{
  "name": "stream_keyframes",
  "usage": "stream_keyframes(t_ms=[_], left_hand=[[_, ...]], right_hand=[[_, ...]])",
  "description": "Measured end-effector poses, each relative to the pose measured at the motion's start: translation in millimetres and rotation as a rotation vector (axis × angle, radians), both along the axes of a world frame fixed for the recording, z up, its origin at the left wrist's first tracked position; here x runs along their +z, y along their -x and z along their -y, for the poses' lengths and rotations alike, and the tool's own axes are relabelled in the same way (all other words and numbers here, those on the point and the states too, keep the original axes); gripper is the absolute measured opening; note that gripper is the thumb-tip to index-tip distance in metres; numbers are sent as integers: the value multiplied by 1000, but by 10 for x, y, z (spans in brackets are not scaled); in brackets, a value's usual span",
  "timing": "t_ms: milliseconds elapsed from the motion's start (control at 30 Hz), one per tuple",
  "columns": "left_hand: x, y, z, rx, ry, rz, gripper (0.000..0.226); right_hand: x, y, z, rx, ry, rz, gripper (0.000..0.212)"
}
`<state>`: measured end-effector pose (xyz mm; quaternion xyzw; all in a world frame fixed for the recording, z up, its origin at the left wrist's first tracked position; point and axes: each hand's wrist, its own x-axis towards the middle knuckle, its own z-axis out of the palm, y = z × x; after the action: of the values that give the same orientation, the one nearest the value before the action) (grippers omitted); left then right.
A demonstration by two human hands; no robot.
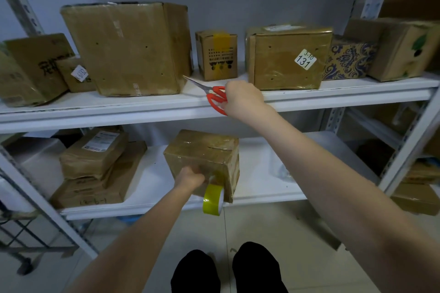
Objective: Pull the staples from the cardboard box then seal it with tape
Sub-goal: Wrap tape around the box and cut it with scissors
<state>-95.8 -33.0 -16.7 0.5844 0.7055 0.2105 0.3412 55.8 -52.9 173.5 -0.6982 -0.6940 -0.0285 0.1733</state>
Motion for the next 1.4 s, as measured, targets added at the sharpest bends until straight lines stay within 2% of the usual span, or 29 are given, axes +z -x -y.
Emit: stream_keyframes(t_ms=[67,167,267,400,533,633,867,1133,1333,1400], left_hand=[[-79,-20,12,2,17,21,36],[-253,-83,-8,-11,40,69,42],[-479,-153,-85,-15,78,187,54],[-564,-240,-42,24,41,218,26],[-671,-262,-96,47,27,244,9],[-734,-223,-155,66,51,298,26],[-738,-154,-210,48,96,369,25],[-687,-139,-245,8,226,426,21],[-589,-140,-279,-30,180,257,22],[-508,-165,-289,-57,125,148,13]], right_hand=[[-129,-55,107,169,57,-96,24],[-490,-202,240,329,210,-290,29],[-939,-405,266,327,454,-321,40],[-1398,-677,295,306,782,-316,56],[-1723,-838,251,271,991,-368,50],[-1878,-908,139,242,1080,-502,47],[-2037,-793,3,241,1123,-597,47],[-2048,-642,-99,224,962,-514,47],[-2030,-712,-92,236,877,-428,57],[-1998,-702,-80,242,861,-440,53]])
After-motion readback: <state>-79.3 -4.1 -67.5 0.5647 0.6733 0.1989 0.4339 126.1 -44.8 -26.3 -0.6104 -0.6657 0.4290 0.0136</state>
